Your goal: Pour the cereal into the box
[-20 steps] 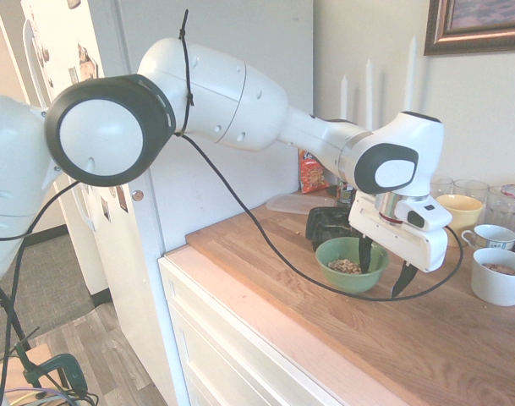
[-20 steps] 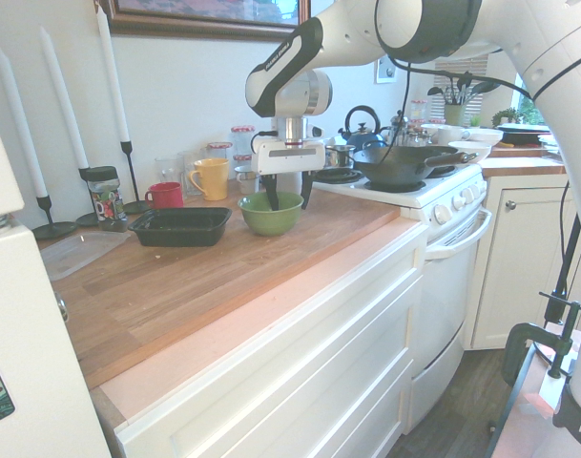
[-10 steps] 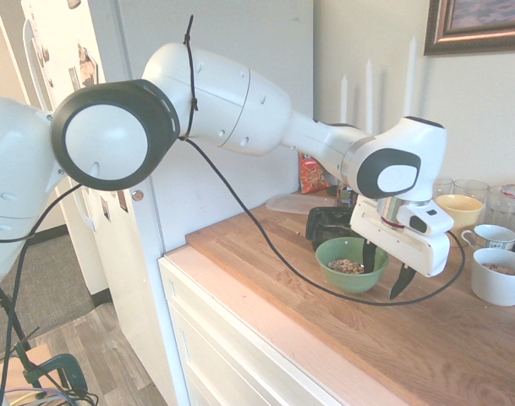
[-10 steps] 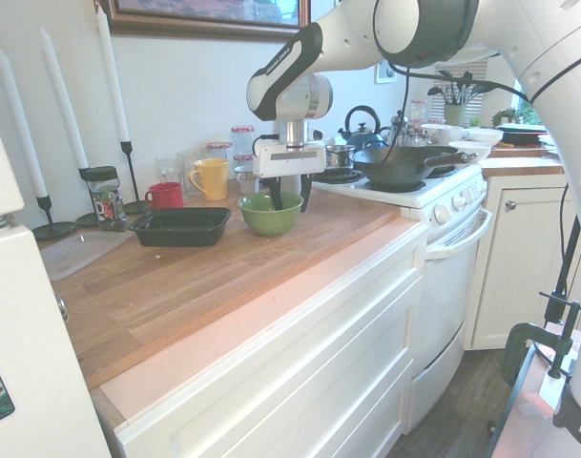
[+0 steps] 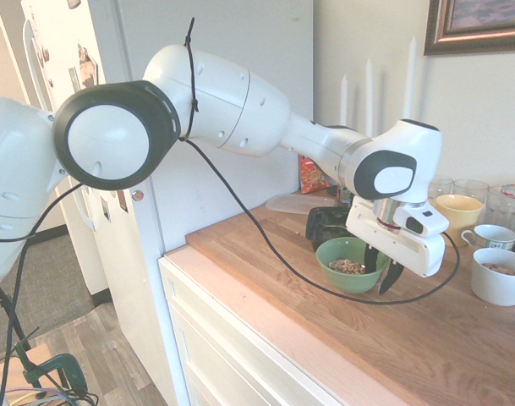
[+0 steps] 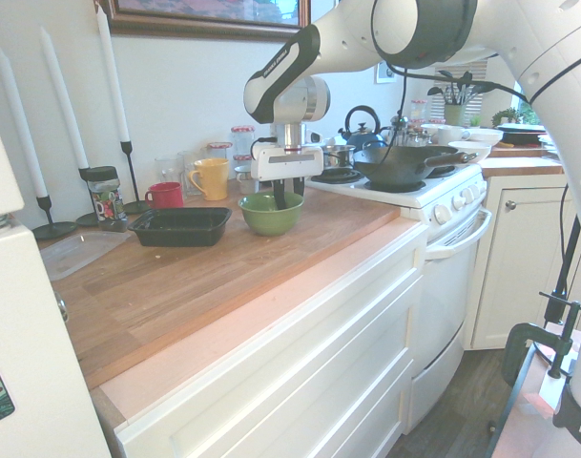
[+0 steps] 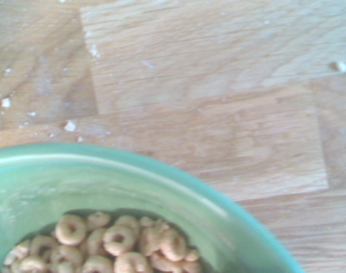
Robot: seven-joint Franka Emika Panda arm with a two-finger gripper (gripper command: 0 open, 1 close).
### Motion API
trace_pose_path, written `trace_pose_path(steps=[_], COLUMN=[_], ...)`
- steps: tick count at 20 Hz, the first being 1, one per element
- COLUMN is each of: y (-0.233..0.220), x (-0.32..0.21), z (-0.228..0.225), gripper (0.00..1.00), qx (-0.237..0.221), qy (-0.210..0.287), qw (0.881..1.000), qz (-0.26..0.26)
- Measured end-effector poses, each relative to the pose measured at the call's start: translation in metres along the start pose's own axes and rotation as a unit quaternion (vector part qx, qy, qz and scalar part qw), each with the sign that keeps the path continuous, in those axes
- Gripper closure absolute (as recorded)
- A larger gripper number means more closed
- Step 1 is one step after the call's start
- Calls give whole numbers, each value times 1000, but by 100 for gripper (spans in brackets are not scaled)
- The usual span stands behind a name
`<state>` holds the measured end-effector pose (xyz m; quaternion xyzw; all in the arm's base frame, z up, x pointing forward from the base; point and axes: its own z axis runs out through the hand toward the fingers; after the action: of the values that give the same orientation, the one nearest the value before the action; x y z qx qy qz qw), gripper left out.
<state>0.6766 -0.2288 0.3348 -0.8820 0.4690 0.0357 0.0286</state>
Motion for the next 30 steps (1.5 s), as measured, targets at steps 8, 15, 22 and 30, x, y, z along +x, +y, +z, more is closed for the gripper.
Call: trace_pose_path(steps=[8,15,22,30], y=[2,1,1,-43], x=[-3,-4,1,-16], z=[-5,-18,-42,-102], gripper=[100,100,100,100], qx=[-3,3,3,1], qy=[-7,0,20,53], qw=[1000,1000,1000,999], qz=[-6,-7,-9,-14])
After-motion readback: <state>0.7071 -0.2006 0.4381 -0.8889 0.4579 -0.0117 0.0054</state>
